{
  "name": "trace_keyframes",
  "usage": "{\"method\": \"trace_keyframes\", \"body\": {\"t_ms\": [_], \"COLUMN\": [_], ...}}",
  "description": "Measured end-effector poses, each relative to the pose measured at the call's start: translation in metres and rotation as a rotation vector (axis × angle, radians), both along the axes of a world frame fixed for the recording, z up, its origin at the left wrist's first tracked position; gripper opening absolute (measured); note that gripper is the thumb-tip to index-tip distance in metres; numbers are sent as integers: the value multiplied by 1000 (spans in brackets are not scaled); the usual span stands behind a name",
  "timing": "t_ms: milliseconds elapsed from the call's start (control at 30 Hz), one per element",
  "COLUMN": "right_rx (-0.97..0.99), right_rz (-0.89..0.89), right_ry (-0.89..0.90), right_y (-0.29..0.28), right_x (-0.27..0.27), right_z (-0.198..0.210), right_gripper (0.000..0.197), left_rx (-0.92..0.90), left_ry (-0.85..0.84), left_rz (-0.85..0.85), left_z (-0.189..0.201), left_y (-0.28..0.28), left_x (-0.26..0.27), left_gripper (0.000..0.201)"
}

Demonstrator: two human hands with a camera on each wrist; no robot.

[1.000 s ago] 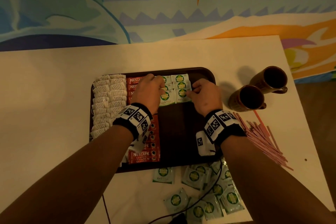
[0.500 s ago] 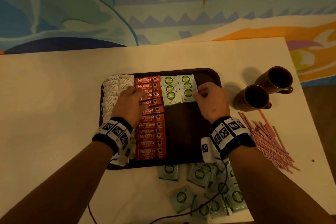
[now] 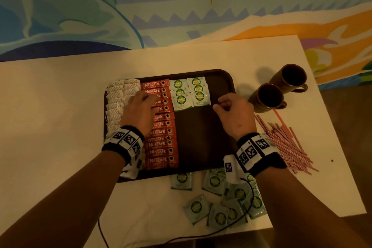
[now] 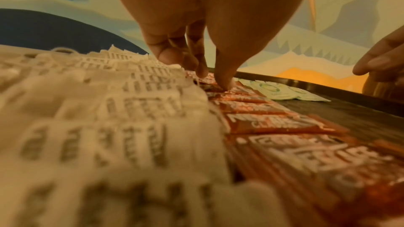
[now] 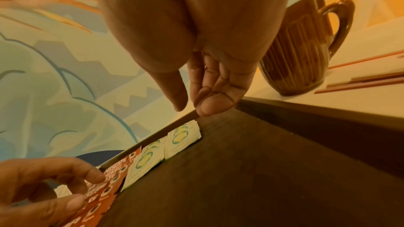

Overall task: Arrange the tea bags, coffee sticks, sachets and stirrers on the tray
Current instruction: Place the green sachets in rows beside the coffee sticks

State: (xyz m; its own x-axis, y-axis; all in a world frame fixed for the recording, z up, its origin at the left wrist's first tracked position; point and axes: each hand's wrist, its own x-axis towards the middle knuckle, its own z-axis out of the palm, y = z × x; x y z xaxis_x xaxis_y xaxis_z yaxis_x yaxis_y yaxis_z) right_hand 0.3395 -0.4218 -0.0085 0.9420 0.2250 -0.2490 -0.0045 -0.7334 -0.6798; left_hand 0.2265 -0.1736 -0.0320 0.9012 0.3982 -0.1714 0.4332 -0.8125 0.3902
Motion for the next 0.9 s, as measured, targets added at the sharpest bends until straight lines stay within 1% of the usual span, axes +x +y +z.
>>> {"method": "trace_keyframes", "body": {"t_ms": [100, 167, 233, 300, 400, 500, 567, 633, 733, 900], "right_rx": [0, -33, -97, -164, -222, -265, -304, -343, -407, -491], "right_rz": [14, 55, 117, 197, 331, 458, 539, 596, 659, 770], "right_ry": [21, 49, 79, 129, 202, 269, 296, 275, 192, 36], "right_y": [-17, -32, -47, -59, -69, -71, -69, -68, -69, -77], "right_x": [-6, -11, -18, -28, -49, -72, -87, -98, -109, -120], "right_z": [8, 12, 15, 16, 19, 18, 15, 12, 9, 4], "right_gripper": [22, 16, 10, 5, 7, 10, 12, 13, 22, 28], "left_rx": [-26, -21, -63, -118, -173, -194, -182, -149, -73, 2], "left_ry": [-40, -91, -114, -68, 54, 208, 269, 274, 183, 148], "left_rz": [16, -16, -73, -152, -242, -317, -362, -361, -313, -284], "left_z": [8, 17, 26, 30, 28, 23, 21, 19, 15, 5], "left_y": [-7, -19, -37, -58, -86, -106, -114, -121, -128, -136], "left_x": [-5, -11, -19, -30, -50, -70, -82, -92, -106, -124], "left_gripper": [33, 32, 28, 22, 11, 11, 15, 20, 26, 20]}}
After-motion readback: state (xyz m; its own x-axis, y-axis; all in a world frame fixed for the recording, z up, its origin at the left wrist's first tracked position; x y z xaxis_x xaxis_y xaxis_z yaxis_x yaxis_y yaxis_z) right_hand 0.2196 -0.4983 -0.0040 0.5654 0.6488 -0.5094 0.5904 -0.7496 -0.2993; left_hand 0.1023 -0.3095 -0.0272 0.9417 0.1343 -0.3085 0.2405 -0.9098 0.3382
